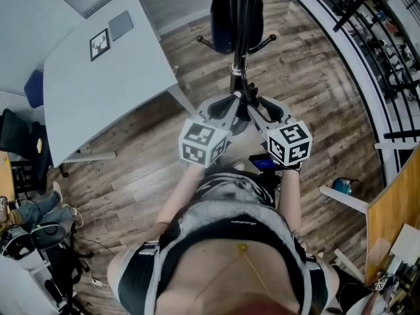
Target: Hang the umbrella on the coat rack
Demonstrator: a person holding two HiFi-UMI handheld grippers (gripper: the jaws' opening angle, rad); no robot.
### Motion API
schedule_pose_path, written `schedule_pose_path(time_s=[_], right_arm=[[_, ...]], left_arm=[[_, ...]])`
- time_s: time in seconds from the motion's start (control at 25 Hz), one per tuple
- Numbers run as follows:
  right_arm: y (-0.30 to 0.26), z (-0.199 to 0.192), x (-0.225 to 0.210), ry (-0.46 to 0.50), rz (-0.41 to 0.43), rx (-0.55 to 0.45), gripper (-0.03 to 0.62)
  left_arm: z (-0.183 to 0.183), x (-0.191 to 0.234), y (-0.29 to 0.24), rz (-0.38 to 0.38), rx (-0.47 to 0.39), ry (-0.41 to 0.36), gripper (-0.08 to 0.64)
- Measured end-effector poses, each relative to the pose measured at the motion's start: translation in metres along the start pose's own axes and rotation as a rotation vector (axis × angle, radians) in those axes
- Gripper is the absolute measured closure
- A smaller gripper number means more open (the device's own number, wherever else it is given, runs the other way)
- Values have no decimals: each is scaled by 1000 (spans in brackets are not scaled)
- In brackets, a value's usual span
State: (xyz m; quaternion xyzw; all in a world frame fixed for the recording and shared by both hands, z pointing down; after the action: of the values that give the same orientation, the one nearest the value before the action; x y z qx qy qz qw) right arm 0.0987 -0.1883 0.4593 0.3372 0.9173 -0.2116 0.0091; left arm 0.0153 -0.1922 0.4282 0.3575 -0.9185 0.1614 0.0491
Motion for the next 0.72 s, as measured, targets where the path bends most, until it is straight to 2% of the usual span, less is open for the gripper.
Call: schedule_pose_path(time_s=[0.32, 0.72], right_arm=[[6, 9, 2, 3, -20, -45, 493], [11, 9, 2, 5, -53, -83, 589]], left_arm=[[-2, 4, 1, 31, 14, 2, 545], [-5, 2, 0, 14, 5, 15, 545]])
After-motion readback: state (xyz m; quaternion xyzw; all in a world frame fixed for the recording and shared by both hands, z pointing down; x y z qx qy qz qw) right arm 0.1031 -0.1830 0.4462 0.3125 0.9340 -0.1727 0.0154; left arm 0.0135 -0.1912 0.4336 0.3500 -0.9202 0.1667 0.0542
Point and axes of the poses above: the fingertips, and each gripper's own axes: y backward along the fingers, x to its left, z out of its top, the point moved 3 cm from there along y, backward along the fingers, and after that the axes turned 1 degree about -x, right-handed, at the moved point
